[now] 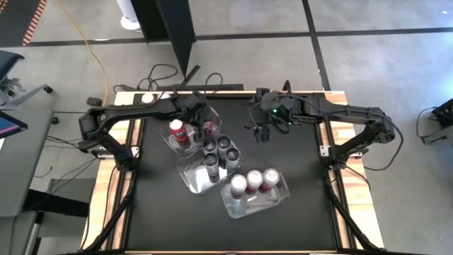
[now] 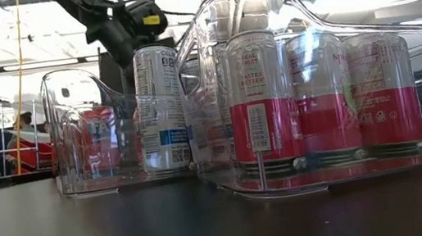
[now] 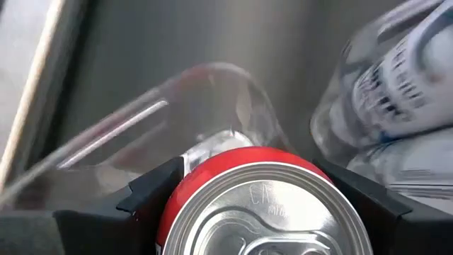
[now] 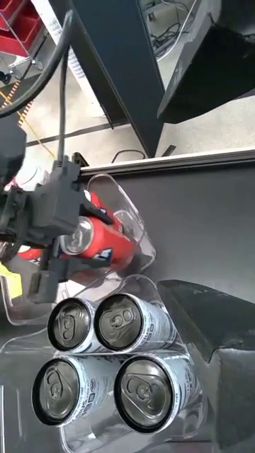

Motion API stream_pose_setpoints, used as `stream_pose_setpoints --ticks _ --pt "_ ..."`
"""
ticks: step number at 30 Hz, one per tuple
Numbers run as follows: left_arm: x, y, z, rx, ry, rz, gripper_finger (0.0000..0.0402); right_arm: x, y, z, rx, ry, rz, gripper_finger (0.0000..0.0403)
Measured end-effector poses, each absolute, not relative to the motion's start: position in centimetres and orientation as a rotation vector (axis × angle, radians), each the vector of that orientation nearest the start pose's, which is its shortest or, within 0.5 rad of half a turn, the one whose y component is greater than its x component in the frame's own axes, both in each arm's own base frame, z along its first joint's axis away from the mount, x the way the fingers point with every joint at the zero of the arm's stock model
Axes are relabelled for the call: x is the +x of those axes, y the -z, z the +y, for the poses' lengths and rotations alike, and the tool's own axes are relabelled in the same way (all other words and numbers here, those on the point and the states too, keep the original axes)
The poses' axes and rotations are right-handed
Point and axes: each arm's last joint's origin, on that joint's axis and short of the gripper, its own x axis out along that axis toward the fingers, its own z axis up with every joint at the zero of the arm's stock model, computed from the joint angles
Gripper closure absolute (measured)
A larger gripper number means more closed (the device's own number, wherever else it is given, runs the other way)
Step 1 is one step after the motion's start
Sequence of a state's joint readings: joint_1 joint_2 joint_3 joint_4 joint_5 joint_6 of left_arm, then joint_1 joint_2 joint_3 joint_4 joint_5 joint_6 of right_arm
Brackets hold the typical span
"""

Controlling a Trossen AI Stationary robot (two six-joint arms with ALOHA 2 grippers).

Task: Sort soda cans
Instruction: Put the right orange soda can in the top left transparent bin

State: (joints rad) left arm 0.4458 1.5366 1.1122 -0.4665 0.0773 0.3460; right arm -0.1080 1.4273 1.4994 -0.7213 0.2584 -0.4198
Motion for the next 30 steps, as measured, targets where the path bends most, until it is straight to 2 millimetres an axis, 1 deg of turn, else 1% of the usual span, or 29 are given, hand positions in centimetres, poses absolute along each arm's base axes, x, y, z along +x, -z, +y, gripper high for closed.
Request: stream_pose_setpoints --ticks 4,6,8,21,22,25,26,27,30 --pt "29.9 -23.4 14.1 0.133 -0.179 0.919 0.0118 29.6 -38.4 -3.9 -0.448 0.212 0.716 0.0006" --pt "30.2 -22.5 14.4 0.134 -0.169 0.947 0.0118 29.6 -38.4 -3.9 -0.446 0.212 0.716 0.0006" --pt "30.5 -22.1 14.5 0.134 -0.177 0.956 0.0118 29.6 -38.4 -3.9 -0.446 0.213 0.717 0.0006" --pt "30.2 -22.1 14.7 0.144 -0.218 0.976 0.0117 29.6 -38.4 -3.9 -0.446 0.213 0.716 0.0006" --pt "30.2 -22.1 14.7 0.146 -0.227 0.980 0.0105 29.6 -38.4 -3.9 -0.446 0.213 0.716 0.0006" --pt "30.2 -22.1 14.8 0.163 -0.249 0.984 0.0036 29.6 -38.4 -3.9 -0.446 0.213 0.716 0.0006" --pt "30.2 -22.1 14.8 0.168 -0.253 0.985 0.0023 29.6 -38.4 -3.9 -0.446 0.213 0.716 0.0006" --pt "30.2 -22.2 14.8 0.172 -0.257 0.983 0.0019 29.6 -38.4 -3.9 -0.446 0.213 0.716 0.0006" --pt "30.3 -22.3 14.8 0.167 -0.273 0.983 0.0035 29.6 -38.4 -3.9 -0.446 0.213 0.716 0.0006"
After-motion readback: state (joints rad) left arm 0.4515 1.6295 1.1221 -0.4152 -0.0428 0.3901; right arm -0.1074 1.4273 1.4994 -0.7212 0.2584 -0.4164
